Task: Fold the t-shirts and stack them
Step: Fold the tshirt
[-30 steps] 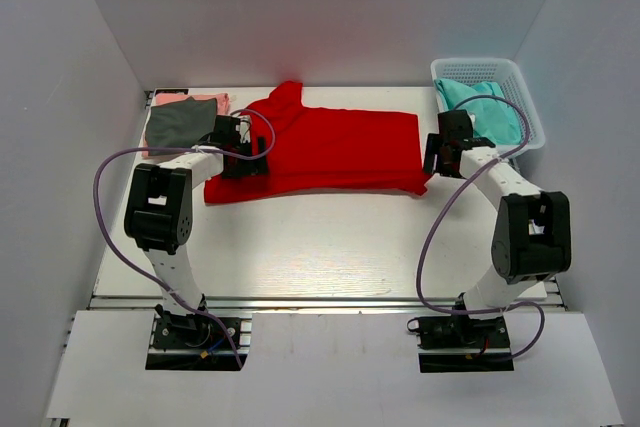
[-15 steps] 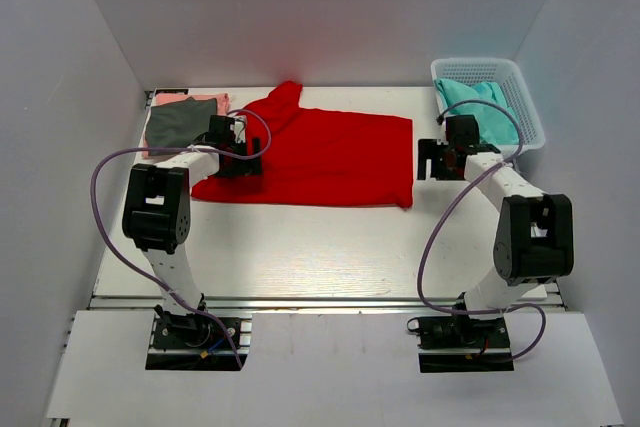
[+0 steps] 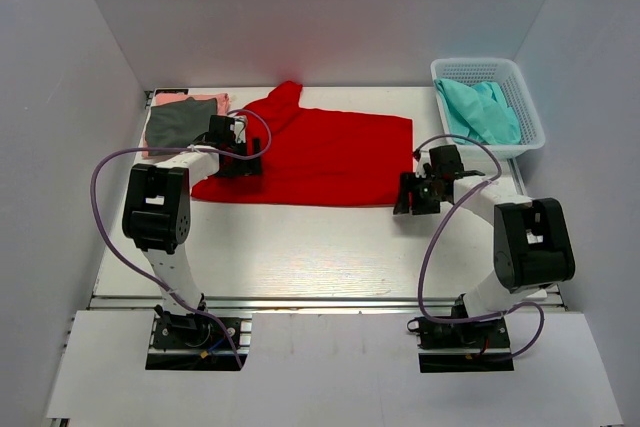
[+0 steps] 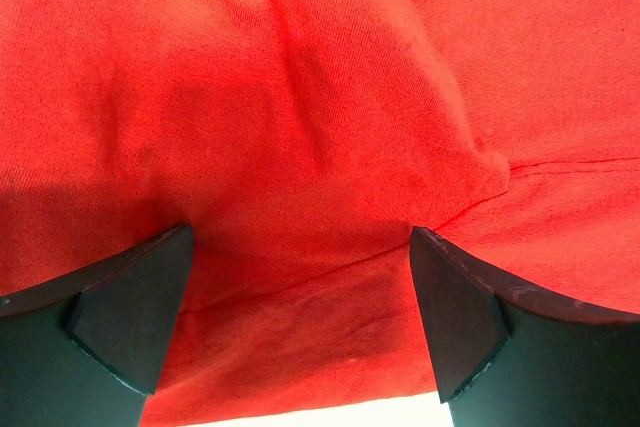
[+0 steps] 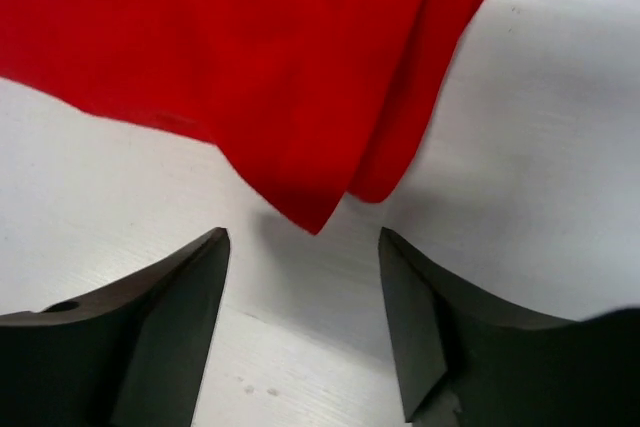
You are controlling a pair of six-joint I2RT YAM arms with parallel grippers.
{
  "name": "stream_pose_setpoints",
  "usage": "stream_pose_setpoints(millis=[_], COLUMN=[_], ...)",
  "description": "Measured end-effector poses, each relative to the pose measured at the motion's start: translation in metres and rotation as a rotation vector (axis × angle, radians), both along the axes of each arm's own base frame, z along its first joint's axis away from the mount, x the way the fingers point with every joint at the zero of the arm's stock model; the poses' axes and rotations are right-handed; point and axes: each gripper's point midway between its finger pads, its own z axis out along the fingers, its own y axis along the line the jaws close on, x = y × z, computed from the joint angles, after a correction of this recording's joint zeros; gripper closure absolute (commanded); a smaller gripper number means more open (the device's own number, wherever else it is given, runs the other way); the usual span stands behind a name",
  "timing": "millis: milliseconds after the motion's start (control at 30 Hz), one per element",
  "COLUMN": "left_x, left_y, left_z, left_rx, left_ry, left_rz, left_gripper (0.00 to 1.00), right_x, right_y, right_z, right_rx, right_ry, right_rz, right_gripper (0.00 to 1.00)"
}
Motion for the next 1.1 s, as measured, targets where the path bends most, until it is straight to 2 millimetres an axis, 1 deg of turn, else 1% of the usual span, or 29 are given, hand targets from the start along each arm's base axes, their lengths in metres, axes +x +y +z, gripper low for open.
stream_pose_setpoints(millis=[33, 100, 133, 200, 233, 300, 333, 433, 533, 600, 733, 800, 867, 933, 1000, 1067, 1100], left_x=[0.0, 0.0, 0.0, 0.0, 0.0, 0.0, 0.0, 0.0, 0.0, 0.0, 0.0, 0.0, 0.0, 0.0, 0.0, 0.0, 0.0], left_y=[0.0, 0.0, 0.0, 0.0, 0.0, 0.0, 0.0, 0.0, 0.0, 0.0, 0.0, 0.0, 0.0, 0.0, 0.0, 0.0, 0.0], left_z=[0.0, 0.0, 0.0, 0.0, 0.0, 0.0, 0.0, 0.0, 0.0, 0.0, 0.0, 0.0, 0.0, 0.0, 0.0, 0.0, 0.0], left_rx=[0.0, 0.0, 0.0, 0.0, 0.0, 0.0, 0.0, 0.001, 0.001, 0.001, 0.001, 0.001, 0.001, 0.001, 0.001, 0.001, 0.001], left_ry=[0.0, 0.0, 0.0, 0.0, 0.001, 0.001, 0.001, 0.001, 0.001, 0.001, 0.001, 0.001, 0.001, 0.001, 0.002, 0.002, 0.002], left_rz=[0.0, 0.0, 0.0, 0.0, 0.0, 0.0, 0.0, 0.0, 0.0, 0.0, 0.0, 0.0, 0.0, 0.0, 0.0, 0.0, 0.0], left_gripper=[0.0, 0.0, 0.0, 0.0, 0.0, 0.0, 0.0, 0.0, 0.0, 0.0, 0.0, 0.0, 0.0, 0.0, 0.0, 0.0, 0.0], right_x=[0.002, 0.008, 0.013, 0.023, 0.027, 0.034, 0.035, 0.041, 0.044, 0.046, 0.051, 0.053, 0.053, 0.052, 0.049, 0.045, 0.039], right_y=[0.001, -0.001, -0.002, -0.005, -0.007, -0.014, -0.018, -0.029, -0.038, -0.042, -0.046, -0.047, -0.046, -0.046, -0.046, -0.047, -0.049], right_z=[-0.001, -0.003, -0.003, -0.005, -0.006, -0.008, -0.009, -0.009, -0.005, 0.002, 0.024, 0.031, 0.033, 0.032, 0.025, 0.016, 0.006], right_rx=[0.0, -0.012, -0.019, -0.04, -0.052, -0.089, -0.108, -0.169, -0.218, -0.247, -0.279, -0.291, -0.298, -0.3, -0.304, -0.31, -0.316], right_ry=[-0.008, -0.018, -0.029, -0.053, -0.059, -0.077, -0.08, -0.096, -0.117, -0.135, -0.201, -0.228, -0.242, -0.24, -0.216, -0.184, -0.153], right_rz=[-0.002, -0.025, -0.038, -0.06, -0.071, -0.11, -0.122, -0.166, -0.167, -0.152, -0.109, -0.085, -0.06, -0.045, -0.038, -0.039, -0.043], right_gripper=[0.38, 0.38, 0.48, 0.61, 0.77, 0.95, 1.0, 1.0, 1.0, 1.0, 1.0, 1.0, 1.0, 1.0, 1.0, 1.0, 0.99])
